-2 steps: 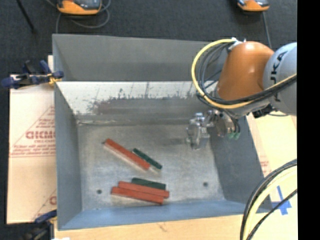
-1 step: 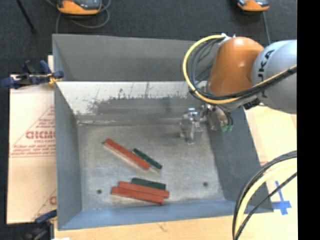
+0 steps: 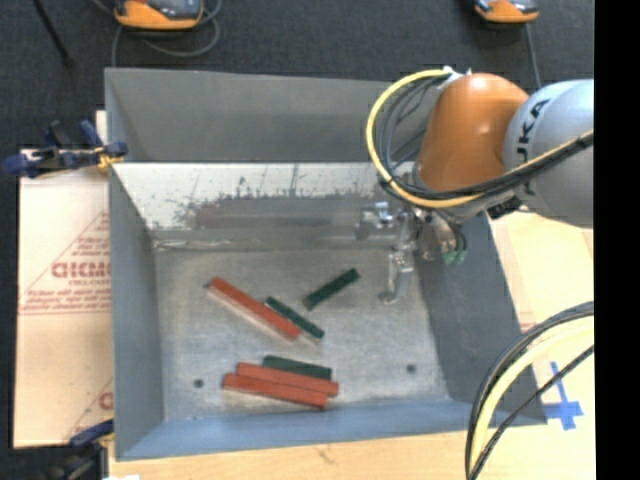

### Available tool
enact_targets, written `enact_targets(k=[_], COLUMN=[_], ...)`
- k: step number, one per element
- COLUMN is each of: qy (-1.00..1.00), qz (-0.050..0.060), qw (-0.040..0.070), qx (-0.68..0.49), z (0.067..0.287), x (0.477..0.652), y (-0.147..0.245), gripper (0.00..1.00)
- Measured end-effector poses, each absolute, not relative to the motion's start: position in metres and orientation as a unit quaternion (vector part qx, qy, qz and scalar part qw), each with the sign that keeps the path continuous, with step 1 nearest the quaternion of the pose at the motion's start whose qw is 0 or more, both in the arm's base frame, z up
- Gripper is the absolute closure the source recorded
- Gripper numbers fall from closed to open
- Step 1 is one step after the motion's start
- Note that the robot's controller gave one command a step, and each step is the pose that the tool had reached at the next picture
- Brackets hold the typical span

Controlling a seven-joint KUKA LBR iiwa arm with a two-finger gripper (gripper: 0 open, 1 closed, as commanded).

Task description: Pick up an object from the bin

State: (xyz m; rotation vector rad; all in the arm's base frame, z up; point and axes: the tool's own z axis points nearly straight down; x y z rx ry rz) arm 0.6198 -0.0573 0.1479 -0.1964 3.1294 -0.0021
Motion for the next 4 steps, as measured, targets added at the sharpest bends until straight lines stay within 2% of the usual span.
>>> enact_targets(k=[1,2,3,4], qy=[0.995,0.996,0.995,0.994], qz=[0.001,0.0,0.0,-0.002], qw=[-0.001,0.003,0.007,0.006], qx=[-0.095,-0.094,-0.099,-0.111], z=[0.066,0.072,0.144,0.22], x=[0.612,0.615,0.651,0.631], y=[-0.013,-0.015,0.017,-0.015], gripper=[0.0,1.0,1.0,1.0])
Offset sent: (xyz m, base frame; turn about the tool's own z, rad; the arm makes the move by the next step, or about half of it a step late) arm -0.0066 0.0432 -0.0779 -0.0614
